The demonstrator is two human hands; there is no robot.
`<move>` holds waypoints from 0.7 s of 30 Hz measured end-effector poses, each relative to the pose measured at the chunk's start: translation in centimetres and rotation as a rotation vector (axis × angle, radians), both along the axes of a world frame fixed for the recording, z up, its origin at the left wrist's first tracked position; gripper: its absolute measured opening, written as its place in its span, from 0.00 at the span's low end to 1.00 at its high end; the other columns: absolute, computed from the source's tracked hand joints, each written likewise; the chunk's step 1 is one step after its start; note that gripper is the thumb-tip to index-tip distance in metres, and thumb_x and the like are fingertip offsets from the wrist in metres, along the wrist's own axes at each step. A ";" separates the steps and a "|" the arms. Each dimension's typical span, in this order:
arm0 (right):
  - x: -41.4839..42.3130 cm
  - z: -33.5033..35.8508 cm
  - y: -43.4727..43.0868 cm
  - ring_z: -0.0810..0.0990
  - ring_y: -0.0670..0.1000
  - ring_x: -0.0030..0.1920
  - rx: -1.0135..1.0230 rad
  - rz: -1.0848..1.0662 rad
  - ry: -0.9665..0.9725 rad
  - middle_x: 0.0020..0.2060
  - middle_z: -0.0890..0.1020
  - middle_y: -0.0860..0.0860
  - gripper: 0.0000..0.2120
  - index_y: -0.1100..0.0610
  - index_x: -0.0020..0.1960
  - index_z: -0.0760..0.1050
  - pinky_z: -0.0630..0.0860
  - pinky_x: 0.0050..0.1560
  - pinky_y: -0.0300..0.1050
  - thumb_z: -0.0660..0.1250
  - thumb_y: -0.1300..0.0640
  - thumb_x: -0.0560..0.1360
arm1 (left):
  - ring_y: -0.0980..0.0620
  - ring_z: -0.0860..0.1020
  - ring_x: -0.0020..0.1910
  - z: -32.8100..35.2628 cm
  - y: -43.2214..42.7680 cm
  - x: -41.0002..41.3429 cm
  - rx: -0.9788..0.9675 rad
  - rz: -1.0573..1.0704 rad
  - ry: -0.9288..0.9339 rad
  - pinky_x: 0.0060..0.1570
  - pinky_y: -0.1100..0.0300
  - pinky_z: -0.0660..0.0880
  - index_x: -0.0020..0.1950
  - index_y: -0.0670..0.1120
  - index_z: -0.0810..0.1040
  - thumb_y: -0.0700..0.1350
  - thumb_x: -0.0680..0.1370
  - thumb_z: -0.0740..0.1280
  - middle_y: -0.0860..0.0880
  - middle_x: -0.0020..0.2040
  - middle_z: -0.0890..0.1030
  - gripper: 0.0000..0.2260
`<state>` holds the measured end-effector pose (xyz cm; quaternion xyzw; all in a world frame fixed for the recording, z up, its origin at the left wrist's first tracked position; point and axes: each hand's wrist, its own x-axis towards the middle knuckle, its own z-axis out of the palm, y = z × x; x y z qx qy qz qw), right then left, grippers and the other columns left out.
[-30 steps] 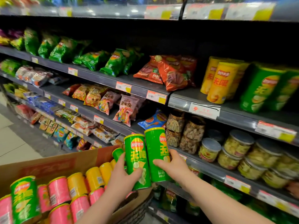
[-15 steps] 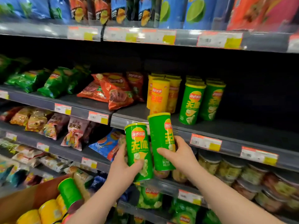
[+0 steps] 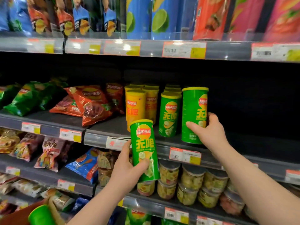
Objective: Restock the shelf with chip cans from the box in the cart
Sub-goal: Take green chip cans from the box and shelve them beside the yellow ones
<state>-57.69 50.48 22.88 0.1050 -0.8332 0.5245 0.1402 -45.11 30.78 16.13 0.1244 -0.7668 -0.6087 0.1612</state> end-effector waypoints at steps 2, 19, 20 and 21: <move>-1.5 -0.3 0.1 0.78 0.53 0.51 0.013 -0.021 -0.003 0.50 0.77 0.50 0.26 0.53 0.60 0.67 0.76 0.55 0.53 0.75 0.51 0.68 | 0.57 0.80 0.49 0.2 0.2 -0.3 -0.010 -0.007 -0.005 0.49 0.58 0.77 0.60 0.66 0.61 0.52 0.65 0.69 0.58 0.53 0.78 0.27; -5.5 -3.6 0.0 0.73 0.55 0.58 0.138 0.008 -0.154 0.61 0.73 0.55 0.34 0.55 0.65 0.61 0.72 0.57 0.50 0.76 0.53 0.67 | 0.59 0.79 0.48 0.6 0.4 -2.1 -0.081 0.003 -0.011 0.42 0.64 0.75 0.63 0.64 0.60 0.42 0.74 0.70 0.62 0.53 0.76 0.28; -5.6 -3.6 0.0 0.73 0.56 0.59 0.156 -0.005 -0.155 0.62 0.72 0.55 0.34 0.55 0.65 0.61 0.71 0.57 0.50 0.76 0.51 0.67 | 0.58 0.79 0.49 0.5 0.4 -2.3 -0.083 0.000 -0.013 0.43 0.63 0.76 0.64 0.64 0.60 0.42 0.74 0.70 0.61 0.53 0.76 0.28; -5.6 -3.7 -0.1 0.73 0.57 0.61 0.174 -0.019 -0.152 0.62 0.71 0.55 0.35 0.56 0.65 0.61 0.71 0.57 0.50 0.76 0.49 0.66 | 0.57 0.79 0.49 0.5 0.5 -2.5 -0.086 -0.002 -0.014 0.44 0.62 0.76 0.64 0.64 0.60 0.42 0.73 0.70 0.61 0.53 0.77 0.28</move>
